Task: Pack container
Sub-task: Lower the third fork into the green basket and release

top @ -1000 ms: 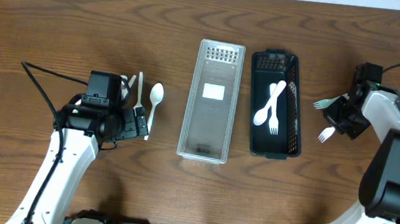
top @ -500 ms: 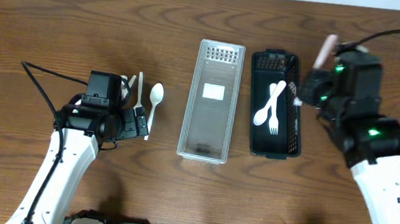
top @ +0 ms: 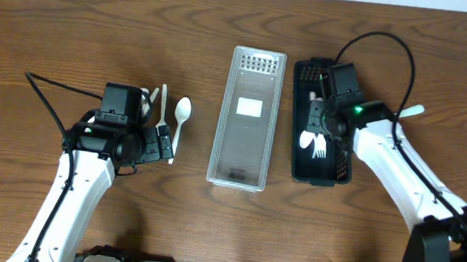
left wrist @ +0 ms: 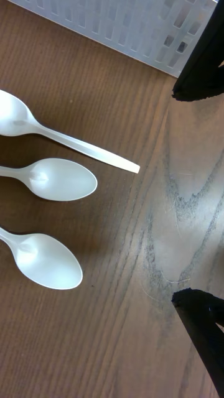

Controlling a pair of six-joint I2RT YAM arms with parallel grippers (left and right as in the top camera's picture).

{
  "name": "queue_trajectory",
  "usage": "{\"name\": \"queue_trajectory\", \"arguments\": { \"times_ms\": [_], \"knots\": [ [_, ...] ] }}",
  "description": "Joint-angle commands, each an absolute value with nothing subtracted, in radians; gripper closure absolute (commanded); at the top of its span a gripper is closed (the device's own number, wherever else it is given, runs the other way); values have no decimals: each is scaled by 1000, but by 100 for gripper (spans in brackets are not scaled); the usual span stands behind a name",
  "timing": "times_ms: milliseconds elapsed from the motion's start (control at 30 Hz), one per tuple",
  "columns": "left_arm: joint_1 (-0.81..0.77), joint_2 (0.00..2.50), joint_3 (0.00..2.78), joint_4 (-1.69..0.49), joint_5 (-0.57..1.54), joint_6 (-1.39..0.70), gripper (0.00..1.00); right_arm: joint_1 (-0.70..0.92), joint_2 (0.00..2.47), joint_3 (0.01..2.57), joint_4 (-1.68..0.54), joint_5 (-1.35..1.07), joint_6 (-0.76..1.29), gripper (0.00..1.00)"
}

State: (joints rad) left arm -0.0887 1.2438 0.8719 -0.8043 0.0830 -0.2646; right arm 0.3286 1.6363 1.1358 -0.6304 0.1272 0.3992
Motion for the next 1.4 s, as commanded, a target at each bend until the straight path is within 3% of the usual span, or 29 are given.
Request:
{"name": "queue_trajectory", "arguments": {
  "times_ms": [0, 67, 267, 533, 867, 1367],
  "knots": [
    [-84, 1248, 889, -807, 86, -256, 2, 302, 1535, 1198, -607, 132, 361, 39],
    [-84, 1248, 889, -807, 86, -256, 2, 262, 1484, 1203, -580, 132, 363, 37],
    [-84, 1248, 889, -807, 86, -256, 2, 57, 1459, 1202, -594, 135, 480, 47],
    [-84, 1248, 889, -807, 86, -256, 2, -160, 1612, 1202, -604, 130, 667, 42],
    [-84, 1248, 889, -807, 86, -256, 2, -178, 1842, 1203, -448, 105, 710, 42],
    [-84, 1248, 889, -807, 86, -256, 2, -185, 1985, 1203, -445, 78, 747, 47]
  ]
}}
